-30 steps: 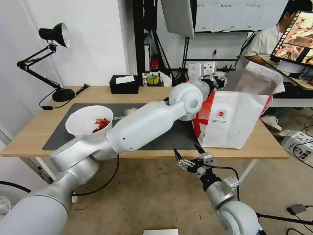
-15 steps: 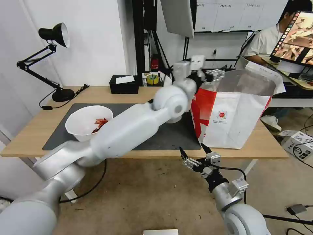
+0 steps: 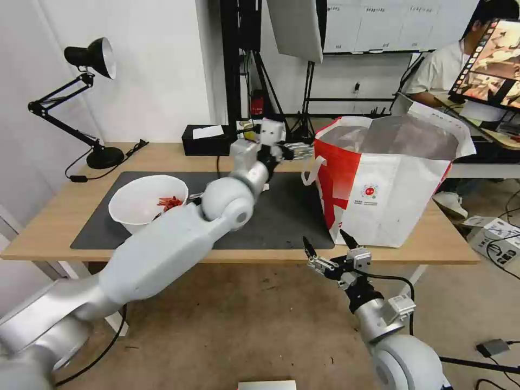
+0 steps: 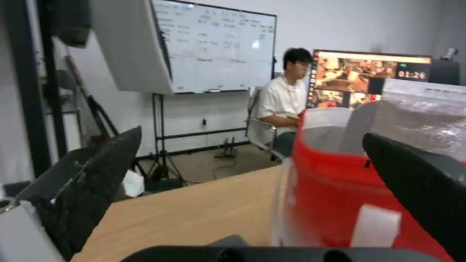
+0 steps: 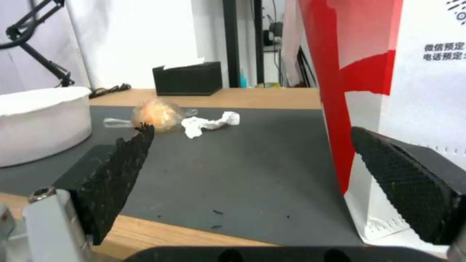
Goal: Pick up the trash from the table and place it into the takeout bag.
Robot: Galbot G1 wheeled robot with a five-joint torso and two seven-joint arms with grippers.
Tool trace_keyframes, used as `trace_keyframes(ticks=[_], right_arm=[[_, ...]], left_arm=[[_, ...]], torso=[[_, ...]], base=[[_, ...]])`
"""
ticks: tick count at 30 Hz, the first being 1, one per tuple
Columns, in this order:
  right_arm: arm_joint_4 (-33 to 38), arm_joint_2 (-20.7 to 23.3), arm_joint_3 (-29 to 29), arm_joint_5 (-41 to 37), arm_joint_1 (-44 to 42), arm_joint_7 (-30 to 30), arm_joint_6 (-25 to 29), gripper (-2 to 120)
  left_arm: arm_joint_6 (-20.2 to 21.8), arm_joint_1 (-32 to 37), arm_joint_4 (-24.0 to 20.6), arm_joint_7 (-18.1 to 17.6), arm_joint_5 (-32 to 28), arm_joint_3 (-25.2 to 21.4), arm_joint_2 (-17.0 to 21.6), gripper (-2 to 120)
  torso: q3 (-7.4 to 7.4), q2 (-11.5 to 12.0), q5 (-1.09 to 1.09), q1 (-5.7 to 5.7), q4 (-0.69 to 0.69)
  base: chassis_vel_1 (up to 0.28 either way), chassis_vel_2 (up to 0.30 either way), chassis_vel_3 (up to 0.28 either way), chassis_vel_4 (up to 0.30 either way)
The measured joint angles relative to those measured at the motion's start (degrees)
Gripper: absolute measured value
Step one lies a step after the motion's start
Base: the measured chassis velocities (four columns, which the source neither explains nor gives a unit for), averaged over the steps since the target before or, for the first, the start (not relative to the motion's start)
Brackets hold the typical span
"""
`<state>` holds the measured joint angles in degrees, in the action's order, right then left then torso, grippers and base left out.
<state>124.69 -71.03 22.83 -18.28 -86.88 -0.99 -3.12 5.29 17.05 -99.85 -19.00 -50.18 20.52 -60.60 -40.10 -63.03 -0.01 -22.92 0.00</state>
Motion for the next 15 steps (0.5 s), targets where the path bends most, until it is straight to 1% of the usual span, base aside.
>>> trace_keyframes(ticks=[2, 3, 5, 6, 7, 9, 10, 12, 13, 15], right_arm=[[0.0, 0.1, -0.1, 0.0, 0.0, 0.2, 0.1, 100], [0.0, 0.1, -0.1, 0.0, 0.0, 0.2, 0.1, 100], [-0.1, 0.2, -0.1, -0.1, 0.1, 0.6, 0.8, 100], [-0.1, 0.2, -0.1, -0.1, 0.1, 0.6, 0.8, 100], [-0.3, 0.2, -0.2, -0.2, 0.3, 1.0, 1.6, 100], [-0.7, 0.3, -0.2, 0.0, 0.7, 1.5, 2.9, 100], [-0.7, 0.3, -0.2, 0.0, 0.7, 1.5, 2.9, 100], [-1.2, 0.3, -0.2, 0.8, 1.4, 2.2, 4.6, 100], [-1.2, 0.3, -0.2, 0.8, 1.4, 2.2, 4.6, 100], [-1.3, 0.5, -0.3, 1.2, 2.2, 2.8, 5.2, 100]], left_arm=[[-1.2, 3.6, -1.1, 0.4, 0.2, -2.6, 1.2, 108], [-1.2, 3.6, -1.1, 0.4, 0.2, -2.6, 1.2, 108], [-2.4, 8.6, -2.5, 1.0, 1.0, -6.1, 2.8, 102], [-2.4, 8.6, -2.5, 1.0, 1.0, -6.1, 2.8, 102], [-3.1, 11.3, -3.1, 1.3, 1.8, -7.7, 3.6, 101], [-4.0, 14.4, -3.8, 1.8, 3.8, -9.7, 4.1, 100], [-4.0, 14.4, -3.8, 1.8, 3.8, -9.7, 4.1, 100], [-4.5, 18.7, -5.3, 2.4, 5.9, -12.7, 4.5, 100], [-4.5, 18.7, -5.3, 2.4, 5.9, -12.7, 4.5, 100], [-5.2, 22.6, -6.9, 3.5, 7.6, -15.5, 5.5, 100]], torso=[[0.0, 0.0, 0.0, 0.0, 0.0], [0.0, 0.0, 0.0, 0.0, 0.0], [0.0, 0.0, 0.0, 0.0, 0.01], [0.0, 0.0, 0.0, 0.0, 0.01], [0.0, 0.0, 0.0, 0.0, 0.02], [0.0, 0.0, 0.0, 0.0, 0.01], [0.0, 0.0, 0.0, 0.0, 0.01], [0.0, 0.0, 0.0, 0.0, -0.01], [0.0, 0.0, 0.0, 0.0, -0.01], [0.0, 0.0, 0.0, 0.0, 0.0]], base=[[0.0, 0.0, 0.0, 0.0], [0.0, 0.0, 0.0, 0.0], [0.0, 0.0, 0.0, 0.0], [0.0, 0.0, 0.0, 0.0], [0.0, 0.0, 0.0, 0.0], [0.0, 0.0, 0.0, 0.0], [0.0, 0.0, 0.0, 0.0], [0.0, 0.0, 0.0, 0.0], [0.0, 0.0, 0.0, 0.0], [0.0, 0.0, 0.0, 0.0]])
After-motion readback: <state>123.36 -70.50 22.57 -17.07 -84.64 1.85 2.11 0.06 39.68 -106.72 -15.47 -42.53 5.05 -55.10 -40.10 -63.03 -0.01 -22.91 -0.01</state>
